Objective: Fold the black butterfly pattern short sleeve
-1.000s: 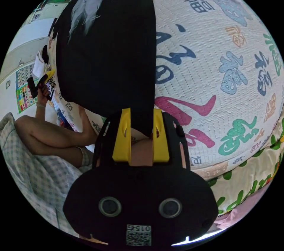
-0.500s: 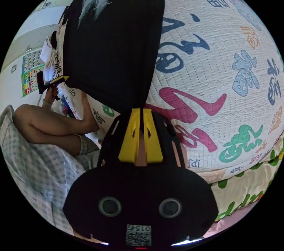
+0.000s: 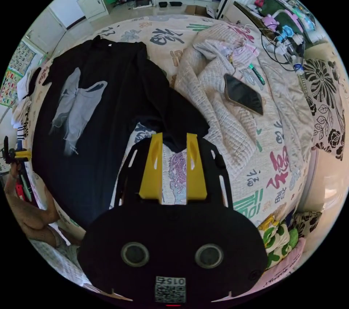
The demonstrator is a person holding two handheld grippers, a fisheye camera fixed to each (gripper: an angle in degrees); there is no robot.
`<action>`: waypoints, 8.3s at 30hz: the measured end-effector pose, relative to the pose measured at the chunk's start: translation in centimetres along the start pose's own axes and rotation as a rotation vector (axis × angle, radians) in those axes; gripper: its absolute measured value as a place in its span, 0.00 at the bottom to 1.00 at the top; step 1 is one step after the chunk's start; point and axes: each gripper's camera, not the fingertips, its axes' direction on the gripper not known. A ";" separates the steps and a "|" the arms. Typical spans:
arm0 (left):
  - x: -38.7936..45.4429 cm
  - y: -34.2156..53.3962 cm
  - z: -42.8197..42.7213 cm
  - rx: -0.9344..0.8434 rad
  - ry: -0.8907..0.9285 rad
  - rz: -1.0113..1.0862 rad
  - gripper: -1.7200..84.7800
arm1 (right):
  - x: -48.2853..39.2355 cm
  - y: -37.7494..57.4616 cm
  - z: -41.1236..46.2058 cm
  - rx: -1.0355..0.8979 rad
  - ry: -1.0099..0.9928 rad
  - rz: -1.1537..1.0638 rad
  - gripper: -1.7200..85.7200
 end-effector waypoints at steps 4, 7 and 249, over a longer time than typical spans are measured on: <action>0.6 0.7 1.0 -0.012 0.006 -0.025 0.08 | -0.1 -2.3 2.6 -0.133 0.087 -0.054 0.03; 0.4 1.2 0.9 -0.017 0.010 -0.055 0.07 | 2.3 -2.3 1.1 -0.076 -0.015 0.002 0.01; -14.8 -23.2 -0.1 0.719 0.285 -0.433 0.03 | -63.1 -44.5 5.4 0.036 -0.191 -0.368 0.02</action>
